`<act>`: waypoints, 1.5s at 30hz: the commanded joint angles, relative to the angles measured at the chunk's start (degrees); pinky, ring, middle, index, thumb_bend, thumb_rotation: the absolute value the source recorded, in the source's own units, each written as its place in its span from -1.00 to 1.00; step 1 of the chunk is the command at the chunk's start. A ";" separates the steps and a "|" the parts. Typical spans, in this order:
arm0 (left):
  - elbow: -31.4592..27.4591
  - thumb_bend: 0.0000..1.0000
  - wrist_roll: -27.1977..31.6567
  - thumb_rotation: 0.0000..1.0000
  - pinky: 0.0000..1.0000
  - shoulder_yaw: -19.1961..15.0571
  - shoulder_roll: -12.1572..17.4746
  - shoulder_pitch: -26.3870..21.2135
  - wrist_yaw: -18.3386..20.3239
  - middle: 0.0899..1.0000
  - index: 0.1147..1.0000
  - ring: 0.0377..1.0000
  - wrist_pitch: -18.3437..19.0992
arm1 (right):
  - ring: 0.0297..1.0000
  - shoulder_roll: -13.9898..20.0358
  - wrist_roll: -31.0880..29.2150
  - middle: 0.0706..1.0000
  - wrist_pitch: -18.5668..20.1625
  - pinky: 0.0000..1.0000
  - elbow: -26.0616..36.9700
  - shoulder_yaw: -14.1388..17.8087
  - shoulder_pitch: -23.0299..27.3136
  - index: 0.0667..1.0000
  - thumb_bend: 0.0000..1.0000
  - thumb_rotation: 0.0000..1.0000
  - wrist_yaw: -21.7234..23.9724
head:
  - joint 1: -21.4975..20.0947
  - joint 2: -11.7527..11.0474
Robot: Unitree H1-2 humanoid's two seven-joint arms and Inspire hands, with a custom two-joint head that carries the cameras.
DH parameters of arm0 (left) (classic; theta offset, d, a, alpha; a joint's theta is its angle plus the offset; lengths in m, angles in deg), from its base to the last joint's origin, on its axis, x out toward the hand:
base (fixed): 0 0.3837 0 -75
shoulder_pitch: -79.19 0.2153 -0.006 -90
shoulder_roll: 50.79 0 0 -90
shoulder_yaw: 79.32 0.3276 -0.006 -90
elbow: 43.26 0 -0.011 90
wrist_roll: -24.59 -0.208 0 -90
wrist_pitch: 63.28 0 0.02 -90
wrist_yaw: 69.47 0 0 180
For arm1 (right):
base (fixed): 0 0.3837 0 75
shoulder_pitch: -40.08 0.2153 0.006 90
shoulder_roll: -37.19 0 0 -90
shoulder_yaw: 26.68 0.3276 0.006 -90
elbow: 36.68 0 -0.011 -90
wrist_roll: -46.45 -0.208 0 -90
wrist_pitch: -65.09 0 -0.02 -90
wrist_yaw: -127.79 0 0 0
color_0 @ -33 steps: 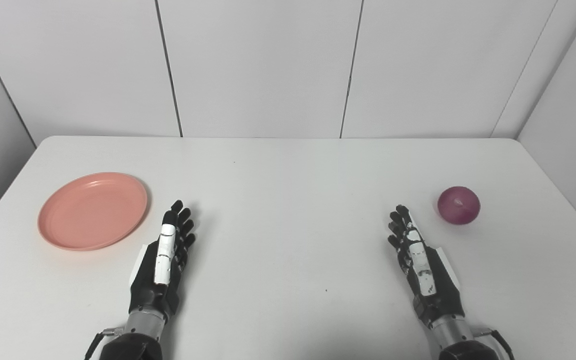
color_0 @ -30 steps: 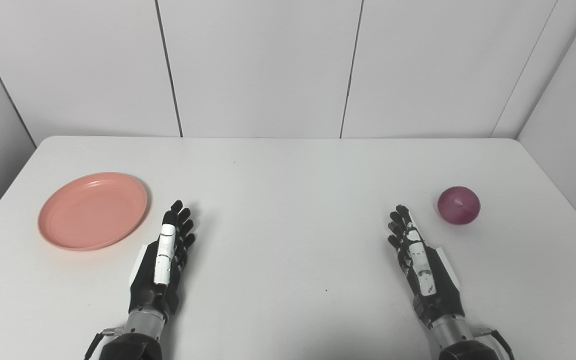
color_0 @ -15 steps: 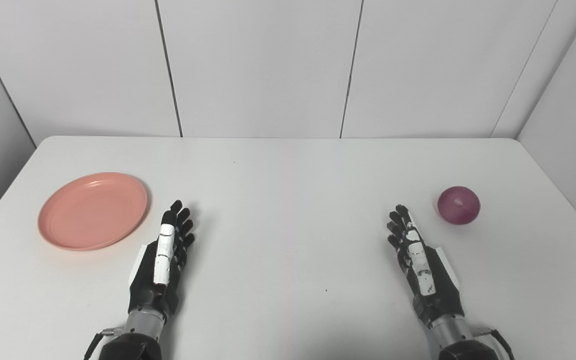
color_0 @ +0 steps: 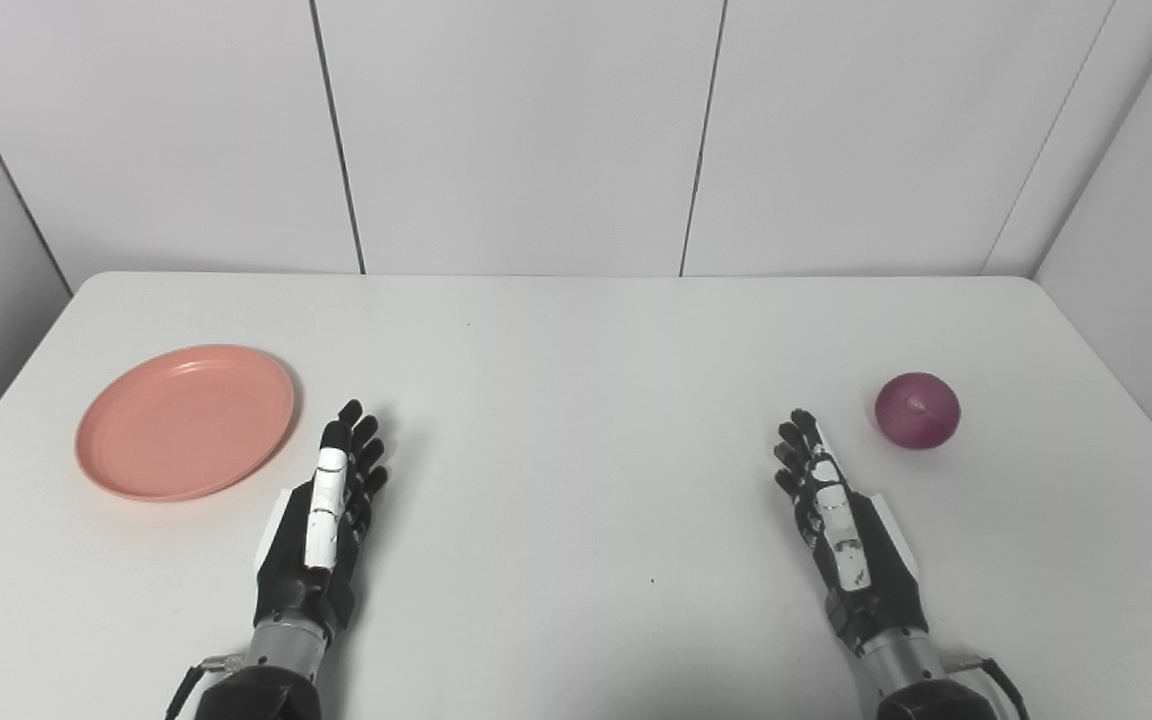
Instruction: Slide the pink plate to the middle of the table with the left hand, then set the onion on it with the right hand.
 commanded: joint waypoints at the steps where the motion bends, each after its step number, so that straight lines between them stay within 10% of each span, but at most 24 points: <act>1: -1.59 0.38 0.15 0.99 1.00 0.15 1.90 1.21 0.37 1.00 1.00 1.00 -1.29 | 0.97 -0.02 -0.30 0.96 0.64 1.00 0.66 -0.08 1.45 1.00 0.79 1.00 0.21 | 0.00 0.00; 22: 3.95 0.40 -4.40 0.92 1.00 5.08 -2.74 2.04 -3.57 1.00 1.00 1.00 -7.80 | 1.00 4.37 -5.06 1.00 -5.93 1.00 -6.16 3.29 0.82 1.00 0.67 1.00 5.03 | 16.47 -8.35; 45: 6.52 0.33 -5.80 0.98 1.00 9.63 -4.33 1.77 -7.63 1.00 1.00 1.00 -9.16 | 1.00 7.05 -7.32 1.00 -6.46 1.00 -9.05 4.34 1.07 1.00 0.58 1.00 7.92 | 21.93 -11.40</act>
